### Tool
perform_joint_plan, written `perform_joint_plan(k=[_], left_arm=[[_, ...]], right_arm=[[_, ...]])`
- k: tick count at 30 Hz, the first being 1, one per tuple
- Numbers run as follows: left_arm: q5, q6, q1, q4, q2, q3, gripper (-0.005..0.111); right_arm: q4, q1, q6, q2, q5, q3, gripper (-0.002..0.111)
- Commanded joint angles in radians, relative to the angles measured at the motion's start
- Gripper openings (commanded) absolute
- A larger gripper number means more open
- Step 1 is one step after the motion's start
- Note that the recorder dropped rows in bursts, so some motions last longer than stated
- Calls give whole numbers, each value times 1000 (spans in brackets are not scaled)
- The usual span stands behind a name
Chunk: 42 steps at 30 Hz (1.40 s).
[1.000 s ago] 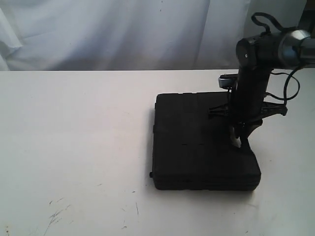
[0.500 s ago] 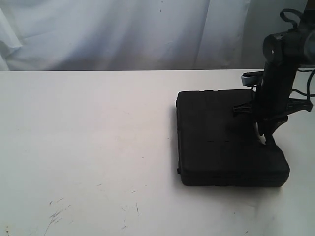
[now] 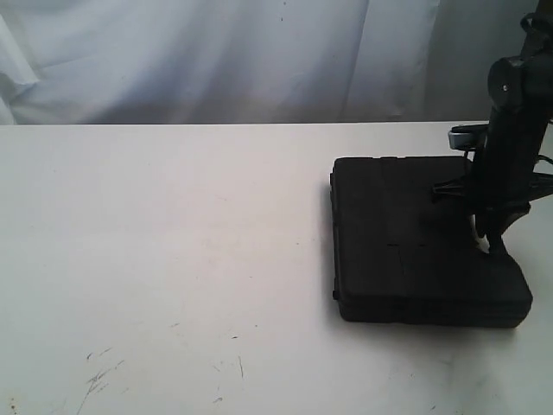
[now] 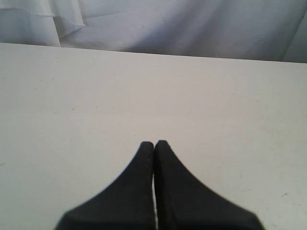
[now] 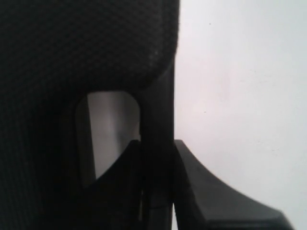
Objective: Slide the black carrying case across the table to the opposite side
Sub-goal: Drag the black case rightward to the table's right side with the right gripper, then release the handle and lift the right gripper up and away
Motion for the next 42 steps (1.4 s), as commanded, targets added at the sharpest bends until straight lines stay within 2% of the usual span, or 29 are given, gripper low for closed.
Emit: perform_joint_plan(k=[1, 6, 12, 20, 25, 26, 29, 32, 38, 40, 42], left_arm=[[-11, -2, -4, -1, -4, 5, 0], [-11, -2, -4, -1, -4, 5, 0], [-11, -2, -4, -1, -4, 5, 0], [-11, -2, -4, -1, -4, 5, 0], [-11, -2, -4, -1, -4, 5, 0], [-11, -2, -4, -1, -4, 5, 0], [-11, -2, -4, -1, -4, 5, 0], [-11, -2, -4, -1, -4, 5, 0], [-11, -2, -4, -1, -4, 5, 0], [-11, -2, -4, -1, -4, 5, 0], [-11, -2, -4, -1, -4, 5, 0]], right_arm=[[-50, -20, -1, -24, 14, -1, 0], [-50, -34, -40, -24, 8, -1, 0], [37, -38, -132, -23, -22, -1, 0], [-13, -40, -98, -18, -30, -1, 1], [10, -40, -102, -18, -30, -1, 23], [10, -42, -102, -18, -30, -1, 32], [17, -45, -102, -20, -30, -1, 42], [21, -48, -102, -36, -30, -1, 47], [48, -53, -59, -148, -11, -1, 46], [141, -53, -38, -225, 8, -1, 38], [191, -42, -61, -296, 9, -1, 23]])
